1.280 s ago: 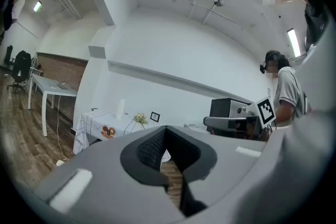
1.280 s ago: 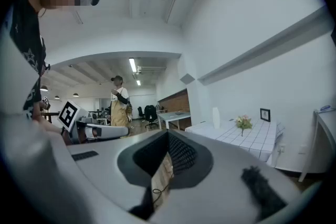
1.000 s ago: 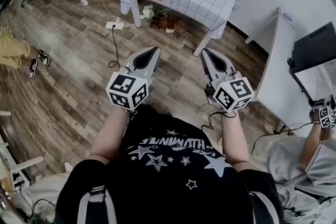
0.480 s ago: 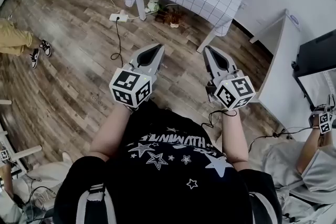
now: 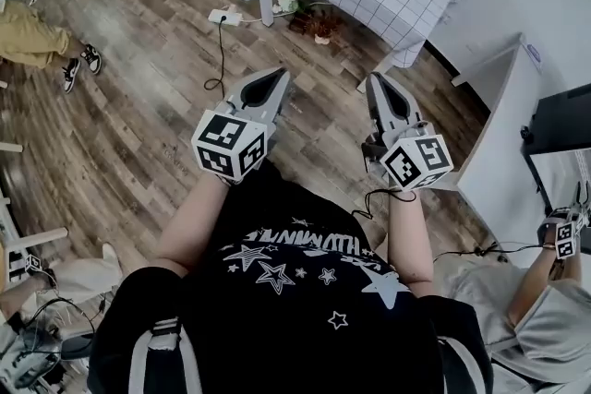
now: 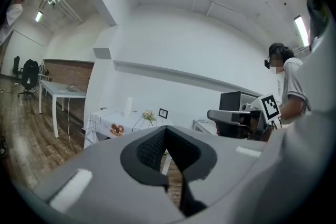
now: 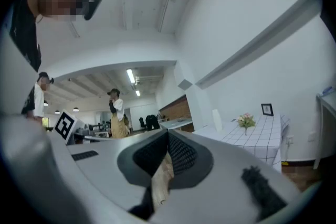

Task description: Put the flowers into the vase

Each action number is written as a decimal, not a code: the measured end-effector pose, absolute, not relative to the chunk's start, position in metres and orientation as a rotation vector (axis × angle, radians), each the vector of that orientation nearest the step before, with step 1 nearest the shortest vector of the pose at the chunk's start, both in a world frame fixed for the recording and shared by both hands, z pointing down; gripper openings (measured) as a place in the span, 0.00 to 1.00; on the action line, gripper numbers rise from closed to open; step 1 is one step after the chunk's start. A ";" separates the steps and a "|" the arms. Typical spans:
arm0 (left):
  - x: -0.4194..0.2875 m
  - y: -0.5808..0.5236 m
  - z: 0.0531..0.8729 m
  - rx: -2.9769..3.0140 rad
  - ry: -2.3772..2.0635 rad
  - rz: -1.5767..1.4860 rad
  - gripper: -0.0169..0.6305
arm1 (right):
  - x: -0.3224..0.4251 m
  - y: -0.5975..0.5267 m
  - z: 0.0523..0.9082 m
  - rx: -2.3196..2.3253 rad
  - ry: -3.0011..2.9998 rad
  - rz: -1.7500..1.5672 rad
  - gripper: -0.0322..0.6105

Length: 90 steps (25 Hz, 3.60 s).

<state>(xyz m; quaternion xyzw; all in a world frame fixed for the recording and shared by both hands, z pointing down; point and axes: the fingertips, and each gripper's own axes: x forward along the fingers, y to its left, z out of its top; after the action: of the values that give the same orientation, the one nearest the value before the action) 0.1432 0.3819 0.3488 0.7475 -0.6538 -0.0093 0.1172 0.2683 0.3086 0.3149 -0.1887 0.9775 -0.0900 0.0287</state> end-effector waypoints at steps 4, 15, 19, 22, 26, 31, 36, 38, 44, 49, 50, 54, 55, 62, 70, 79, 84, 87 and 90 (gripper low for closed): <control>0.139 0.386 0.352 2.170 -1.940 0.011 0.04 | 0.270 0.300 0.321 -0.607 2.982 -0.335 0.07; 0.097 0.344 0.369 2.126 -1.912 -0.028 0.04 | 0.252 0.255 0.339 -0.745 3.019 -0.334 0.07; 0.076 0.306 0.369 2.151 -1.887 -0.031 0.04 | 0.243 0.220 0.339 -0.813 2.990 -0.354 0.07; 0.060 0.275 0.375 2.160 -1.852 -0.032 0.04 | 0.234 0.194 0.344 -0.872 2.989 -0.361 0.07; 0.040 0.233 0.377 2.195 -1.811 -0.009 0.04 | 0.215 0.154 0.344 -0.930 2.973 -0.377 0.07; 0.008 0.193 0.372 2.203 -1.792 -0.021 0.04 | 0.181 0.114 0.340 -0.962 2.955 -0.408 0.07; -0.029 0.170 0.373 2.193 -1.788 -0.016 0.04 | 0.146 0.089 0.342 -0.980 2.974 -0.419 0.07; -0.046 0.162 0.373 2.179 -1.790 -0.030 0.04 | 0.132 0.078 0.339 -0.987 2.972 -0.416 0.07; -0.097 0.137 0.374 2.173 -1.801 -0.047 0.04 | 0.091 0.049 0.333 -1.019 2.963 -0.397 0.07; -0.137 0.120 0.376 2.171 -1.800 -0.066 0.04 | 0.061 0.035 0.335 -1.047 2.961 -0.394 0.07; -0.142 0.117 0.376 2.179 -1.794 -0.062 0.04 | 0.057 0.034 0.335 -1.057 2.961 -0.395 0.07; -0.153 0.111 0.379 2.185 -1.779 -0.070 0.04 | 0.046 0.037 0.343 -1.068 2.998 -0.393 0.07; -0.153 0.110 0.380 2.186 -1.774 -0.073 0.04 | 0.045 0.037 0.345 -1.071 3.007 -0.394 0.07; -0.151 0.109 0.386 2.171 -1.759 -0.069 0.04 | 0.041 0.025 0.355 -1.067 3.013 -0.443 0.07; -0.168 0.090 0.386 2.126 -1.844 -0.032 0.04 | 0.015 -0.012 0.363 -0.939 3.034 -0.440 0.07; -0.166 0.011 0.384 2.112 -1.869 -0.006 0.04 | 0.026 -0.107 0.362 -0.955 2.997 -0.478 0.07; -0.155 -0.036 0.378 2.155 -1.855 0.018 0.04 | 0.041 -0.152 0.363 -0.996 2.975 -0.482 0.07; -0.149 -0.058 0.374 2.177 -1.849 0.030 0.04 | 0.054 -0.177 0.363 -1.028 2.959 -0.480 0.07; -0.147 -0.077 0.372 2.179 -1.853 0.037 0.04 | 0.068 -0.202 0.363 -1.069 2.935 -0.484 0.07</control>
<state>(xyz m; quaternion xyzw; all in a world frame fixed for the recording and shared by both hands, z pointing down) -0.1467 -0.0773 0.3718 0.7544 -0.6412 0.0130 0.1400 0.0683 -0.2020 0.3634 -0.3382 0.9285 -0.1531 -0.0097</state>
